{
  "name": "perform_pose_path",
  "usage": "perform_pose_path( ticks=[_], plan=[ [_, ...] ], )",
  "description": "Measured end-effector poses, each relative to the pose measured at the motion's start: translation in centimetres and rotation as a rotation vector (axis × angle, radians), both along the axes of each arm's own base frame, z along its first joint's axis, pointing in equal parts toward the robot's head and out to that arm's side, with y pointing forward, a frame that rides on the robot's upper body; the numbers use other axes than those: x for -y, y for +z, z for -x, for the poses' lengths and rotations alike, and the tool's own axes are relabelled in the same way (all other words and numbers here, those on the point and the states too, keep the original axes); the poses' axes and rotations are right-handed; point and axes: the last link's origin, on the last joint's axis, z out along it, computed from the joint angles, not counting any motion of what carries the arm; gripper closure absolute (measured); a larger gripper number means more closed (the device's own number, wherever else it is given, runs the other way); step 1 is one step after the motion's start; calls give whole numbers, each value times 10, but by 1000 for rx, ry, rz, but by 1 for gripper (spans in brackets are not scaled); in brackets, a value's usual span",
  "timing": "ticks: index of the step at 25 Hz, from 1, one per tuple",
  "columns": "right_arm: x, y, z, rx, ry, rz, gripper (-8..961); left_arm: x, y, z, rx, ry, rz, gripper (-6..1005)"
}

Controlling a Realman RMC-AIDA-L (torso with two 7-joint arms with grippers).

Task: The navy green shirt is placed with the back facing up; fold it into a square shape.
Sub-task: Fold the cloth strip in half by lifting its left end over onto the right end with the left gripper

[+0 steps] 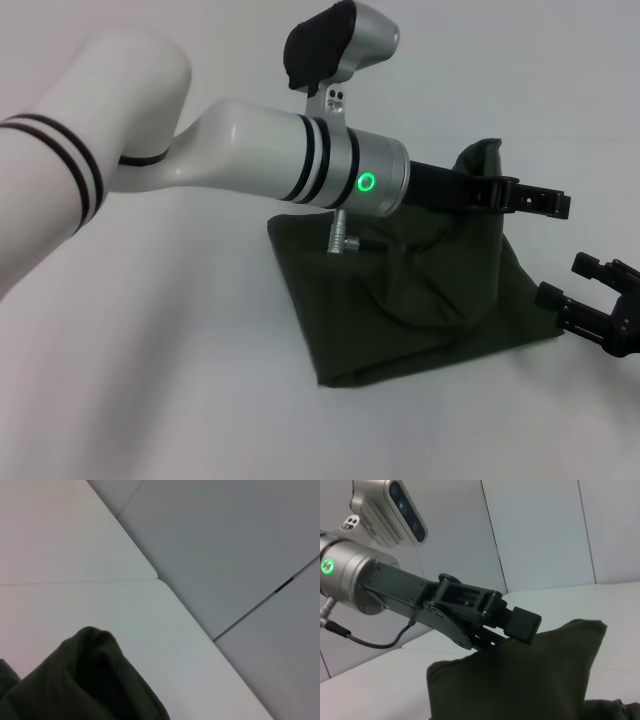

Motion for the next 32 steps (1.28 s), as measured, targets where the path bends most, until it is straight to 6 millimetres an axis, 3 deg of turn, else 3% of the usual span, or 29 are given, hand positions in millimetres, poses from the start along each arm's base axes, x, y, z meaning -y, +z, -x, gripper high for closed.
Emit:
perform_pose_path(
  ticks=[5, 23, 32],
  plan=[
    [1, 0, 0, 0, 3, 1, 113, 2, 6, 0, 72, -43, -22, 61],
    [0, -2, 4, 1, 32, 0, 112, 3, 9, 7, 30, -149, -80, 61],
    [0, -5, 6, -6, 33, 2, 112, 7, 0, 1, -28, -194, -58, 61]
  ],
)
